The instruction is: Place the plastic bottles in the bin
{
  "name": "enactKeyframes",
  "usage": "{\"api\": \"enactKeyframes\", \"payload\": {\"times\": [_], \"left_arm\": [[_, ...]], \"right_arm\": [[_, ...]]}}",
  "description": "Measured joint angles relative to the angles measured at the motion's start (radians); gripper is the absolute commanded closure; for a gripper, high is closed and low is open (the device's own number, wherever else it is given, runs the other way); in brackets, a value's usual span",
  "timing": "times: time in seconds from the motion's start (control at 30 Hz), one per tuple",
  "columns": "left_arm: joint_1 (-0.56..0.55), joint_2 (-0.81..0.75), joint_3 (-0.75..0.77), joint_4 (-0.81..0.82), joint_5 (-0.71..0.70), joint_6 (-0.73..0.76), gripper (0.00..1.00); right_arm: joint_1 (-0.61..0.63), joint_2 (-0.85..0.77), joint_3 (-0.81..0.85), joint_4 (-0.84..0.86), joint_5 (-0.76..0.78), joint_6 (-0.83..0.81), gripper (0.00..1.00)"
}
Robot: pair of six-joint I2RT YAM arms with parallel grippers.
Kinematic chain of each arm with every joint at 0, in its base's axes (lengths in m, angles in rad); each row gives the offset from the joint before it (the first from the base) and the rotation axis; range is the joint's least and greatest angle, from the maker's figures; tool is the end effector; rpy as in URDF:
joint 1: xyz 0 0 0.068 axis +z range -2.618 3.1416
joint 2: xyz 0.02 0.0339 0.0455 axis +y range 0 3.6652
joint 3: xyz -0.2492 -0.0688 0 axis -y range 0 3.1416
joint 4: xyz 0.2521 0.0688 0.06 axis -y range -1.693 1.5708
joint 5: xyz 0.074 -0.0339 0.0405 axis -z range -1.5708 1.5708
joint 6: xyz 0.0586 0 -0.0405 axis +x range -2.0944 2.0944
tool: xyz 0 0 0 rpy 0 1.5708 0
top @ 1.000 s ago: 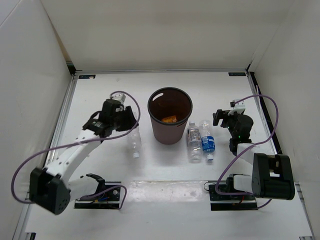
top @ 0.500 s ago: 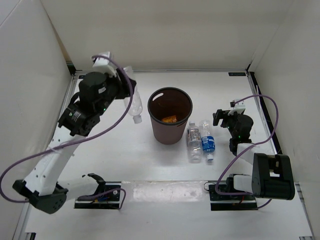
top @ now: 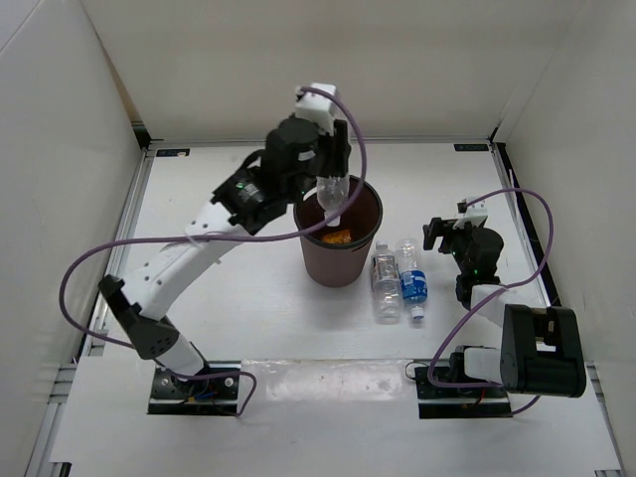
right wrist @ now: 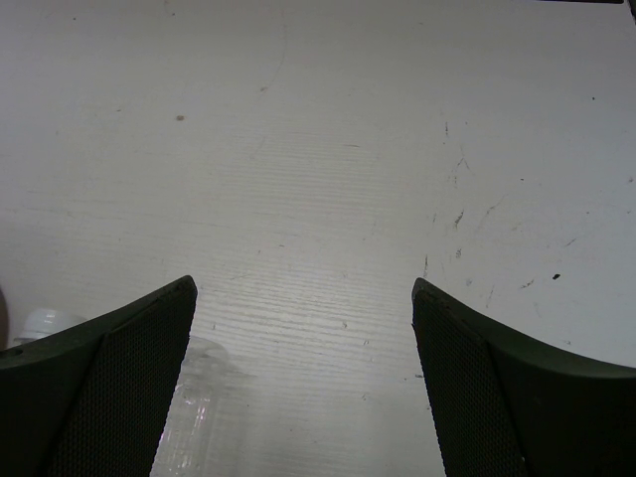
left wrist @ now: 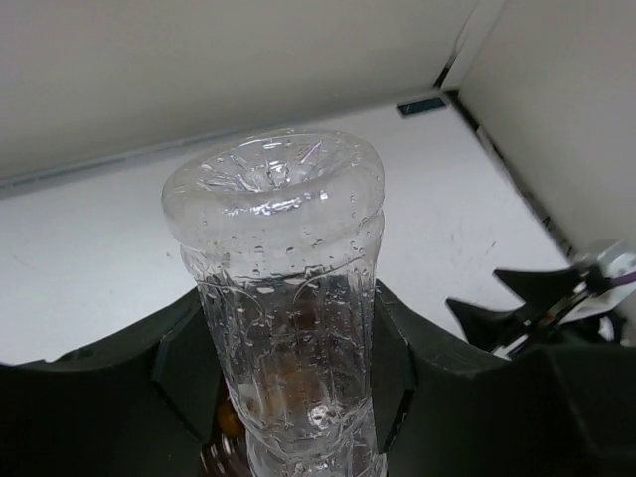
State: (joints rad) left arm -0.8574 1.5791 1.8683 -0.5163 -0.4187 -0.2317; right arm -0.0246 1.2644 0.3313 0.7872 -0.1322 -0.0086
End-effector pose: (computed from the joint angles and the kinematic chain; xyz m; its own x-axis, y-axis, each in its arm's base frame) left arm 0.2607 -0.2648 0.4634 -0.2425 -0.0404 -0.9693 0.3862 0.9125 -0.1346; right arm 0.2739 0.0010 0.1651 -0.1444 -0.0050 -0.9895 -0.1072 0.9942 0.0107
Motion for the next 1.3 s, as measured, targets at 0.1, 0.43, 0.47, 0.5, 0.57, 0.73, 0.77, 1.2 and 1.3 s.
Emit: {"api": "enactKeyframes", "payload": {"times": [0.1,0.43,0.47,0.5,0.57,0.73,0.77,1.2,1.3], "left_arm": [[-0.021,0.028,-0.097,0.031,-0.016,0.002,0.53],[-0.069,0.039,-0.362,0.117,-0.065,-0.045,0.53],[-0.072,0.040,-0.373,0.124,-0.068,-0.051,0.53],[-0.076,0.042,-0.381,0.130,-0.071,-0.058,0.53],[-0.080,0.048,-0.392,0.133,-0.075,-0.071,0.53],[-0.084,0.069,-0.403,0.150,-0.090,-0.100,0.53],[-0.084,0.074,-0.403,0.152,-0.092,-0.107,0.52],[-0.092,0.169,-0.423,0.127,-0.113,-0.173,0.11],[-0.104,0.169,-0.423,0.107,-0.121,-0.175,0.00]], "right_arm": [[0.000,0.000,0.000,0.000,0.000,0.000,0.10],[0.000,0.000,0.000,0.000,0.002,0.000,0.10],[0.000,0.000,0.000,0.000,0.002,0.000,0.10],[0.000,0.000,0.000,0.000,0.002,0.000,0.10],[0.000,0.000,0.000,0.000,0.002,0.000,0.10],[0.000,0.000,0.000,0.000,0.002,0.000,0.10],[0.000,0.000,0.000,0.000,0.002,0.000,0.10],[0.001,0.000,0.000,0.000,0.003,0.000,0.10],[0.001,0.000,0.000,0.000,0.003,0.000,0.10]]}}
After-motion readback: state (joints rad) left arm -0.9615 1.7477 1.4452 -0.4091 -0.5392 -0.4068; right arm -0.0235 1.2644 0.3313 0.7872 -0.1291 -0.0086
